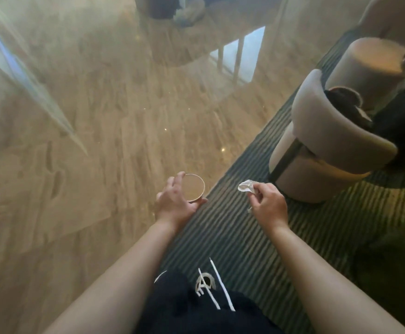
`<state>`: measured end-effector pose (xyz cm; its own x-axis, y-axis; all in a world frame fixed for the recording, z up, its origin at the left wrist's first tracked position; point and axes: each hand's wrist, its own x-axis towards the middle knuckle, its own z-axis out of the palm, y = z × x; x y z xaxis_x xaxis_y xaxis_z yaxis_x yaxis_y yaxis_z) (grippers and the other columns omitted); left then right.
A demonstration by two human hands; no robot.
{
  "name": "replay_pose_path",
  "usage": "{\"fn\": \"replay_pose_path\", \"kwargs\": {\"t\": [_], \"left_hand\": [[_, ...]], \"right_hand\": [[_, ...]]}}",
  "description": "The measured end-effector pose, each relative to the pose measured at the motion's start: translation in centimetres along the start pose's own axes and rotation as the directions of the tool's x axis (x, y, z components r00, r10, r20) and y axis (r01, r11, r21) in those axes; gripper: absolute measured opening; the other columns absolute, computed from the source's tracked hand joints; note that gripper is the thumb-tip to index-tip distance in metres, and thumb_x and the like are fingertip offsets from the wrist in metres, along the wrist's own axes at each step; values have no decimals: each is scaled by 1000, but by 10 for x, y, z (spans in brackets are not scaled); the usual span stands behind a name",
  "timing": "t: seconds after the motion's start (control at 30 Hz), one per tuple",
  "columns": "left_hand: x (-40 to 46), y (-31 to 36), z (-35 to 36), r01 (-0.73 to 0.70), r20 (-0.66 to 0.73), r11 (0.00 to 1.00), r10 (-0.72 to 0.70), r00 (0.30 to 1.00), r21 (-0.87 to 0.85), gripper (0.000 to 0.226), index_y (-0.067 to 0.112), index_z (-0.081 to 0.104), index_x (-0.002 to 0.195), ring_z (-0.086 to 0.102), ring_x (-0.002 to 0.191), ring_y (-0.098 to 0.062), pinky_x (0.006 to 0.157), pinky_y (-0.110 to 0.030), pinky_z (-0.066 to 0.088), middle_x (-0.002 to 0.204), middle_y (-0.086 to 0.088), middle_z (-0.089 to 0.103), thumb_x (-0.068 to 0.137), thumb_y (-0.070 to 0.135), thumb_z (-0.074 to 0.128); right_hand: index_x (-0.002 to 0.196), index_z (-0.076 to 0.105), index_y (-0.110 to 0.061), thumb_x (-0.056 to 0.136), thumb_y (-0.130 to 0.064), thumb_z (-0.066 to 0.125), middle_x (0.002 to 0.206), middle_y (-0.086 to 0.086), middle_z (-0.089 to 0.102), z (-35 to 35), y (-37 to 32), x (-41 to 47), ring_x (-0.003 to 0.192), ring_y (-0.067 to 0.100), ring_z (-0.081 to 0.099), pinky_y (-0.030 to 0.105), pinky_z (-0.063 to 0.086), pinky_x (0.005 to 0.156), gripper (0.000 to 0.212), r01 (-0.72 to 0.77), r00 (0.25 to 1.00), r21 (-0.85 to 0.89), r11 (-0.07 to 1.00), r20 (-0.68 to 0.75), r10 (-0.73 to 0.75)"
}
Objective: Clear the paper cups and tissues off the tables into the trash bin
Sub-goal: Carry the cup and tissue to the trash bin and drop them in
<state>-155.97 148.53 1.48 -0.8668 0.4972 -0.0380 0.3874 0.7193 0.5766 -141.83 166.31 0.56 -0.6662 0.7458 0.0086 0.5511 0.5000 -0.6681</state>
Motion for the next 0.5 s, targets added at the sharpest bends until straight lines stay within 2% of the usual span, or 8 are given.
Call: {"fn": "replay_pose_path", "kwargs": {"t": [0.27,0.43,0.5], "left_hand": [[192,38,24,-89,77,996,90,993,-10,88,18,39,137,53,114,-26,94,-40,38,130,-3,50,66,53,77],[351,55,50,-161,126,987,162,979,-18,88,17,38,138,51,116,-24,95,-40,38,131,-4,49,68,52,77],[425,67,54,-199,149,980,195,969,10,90,15,36,139,49,118,-23,95,-40,38,132,-5,48,68,53,76]], "right_hand": [[103,67,-14,87,-17,63,95,2,63,14,-3,165,82,16,59,33,51,78,17,-104,992,26,994,-73,106],[99,68,-13,86,-17,64,93,5,64,46,-1,307,81,20,59,26,43,72,14,-174,977,20,985,-124,175],[100,69,-13,86,-18,64,93,6,64,49,-7,372,78,16,56,24,40,71,15,-209,965,10,978,-162,207]]}}
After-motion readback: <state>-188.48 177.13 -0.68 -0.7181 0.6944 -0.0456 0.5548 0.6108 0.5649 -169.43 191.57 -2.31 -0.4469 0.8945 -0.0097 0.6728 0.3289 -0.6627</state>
